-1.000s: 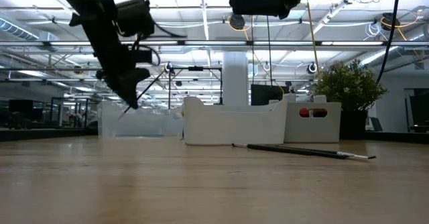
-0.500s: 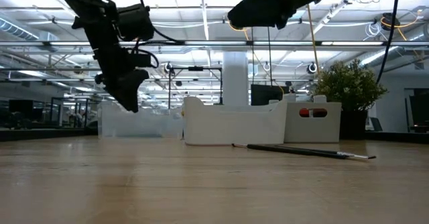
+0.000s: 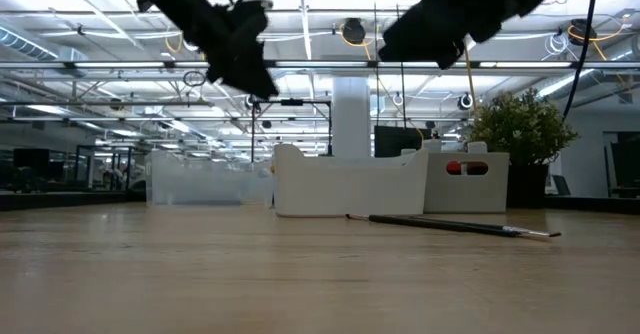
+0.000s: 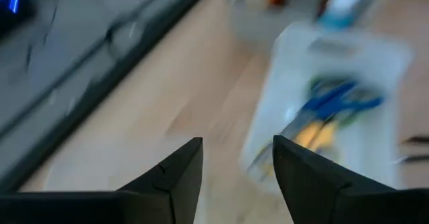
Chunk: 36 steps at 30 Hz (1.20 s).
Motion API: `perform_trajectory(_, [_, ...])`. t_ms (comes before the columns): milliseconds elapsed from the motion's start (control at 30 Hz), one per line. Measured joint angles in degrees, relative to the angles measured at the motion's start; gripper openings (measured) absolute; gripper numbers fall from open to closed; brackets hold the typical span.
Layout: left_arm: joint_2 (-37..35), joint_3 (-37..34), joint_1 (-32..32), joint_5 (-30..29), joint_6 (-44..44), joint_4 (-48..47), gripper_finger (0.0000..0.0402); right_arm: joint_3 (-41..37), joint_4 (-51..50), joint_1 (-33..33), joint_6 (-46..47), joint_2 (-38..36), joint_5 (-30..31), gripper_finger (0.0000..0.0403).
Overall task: Pick & Place Paint Supplies
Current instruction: Put the right silver paint brush in the transparent bin
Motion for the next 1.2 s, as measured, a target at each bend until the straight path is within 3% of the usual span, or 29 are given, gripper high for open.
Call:
perform_trajectory(200, [0.00, 0.00, -4.45, 5.32, 8.94, 13.17, 0.0195, -1.99, -0.09, -0.10, 4.68, 3.43, -0.34, 0.0144])
perform_trajectory(300, [-0.22, 0.02, -5.89, 9.38, 11.11, 17.68, 0.0196, 1.04, -0.67, -0.23, 4.66, 7.33, -4.95, 0.0144])
perform_trajectory(400, [-1.33, 0.07, -6.67, 11.91, 11.23, 20.66, 0.0196, 4.67, -7.10, -0.89, 4.61, 10.97, -5.73, 0.0144])
perform_trajectory(500, [-3.27, 0.04, -7.39, 14.47, 10.72, 20.25, 0.0196, 7.05, -13.60, -2.07, 6.02, 13.07, -5.62, 0.0144])
perform_trajectory(667, [-6.86, 0.07, -8.92, 15.17, 7.23, 15.70, 0.0196, 7.90, -24.11, -2.29, 14.69, 13.17, -10.59, 0.0141])
perform_trajectory(800, [-7.87, 0.04, -10.50, 15.17, 7.22, 12.45, 0.0196, 7.92, -30.64, 0.25, 24.05, 12.39, -8.98, 0.0134])
perform_trajectory(1200, [-7.67, 0.02, -12.53, 13.23, 6.41, 12.20, 0.0196, 7.05, -31.09, 8.12, 28.23, 14.64, -4.23, 0.0128])
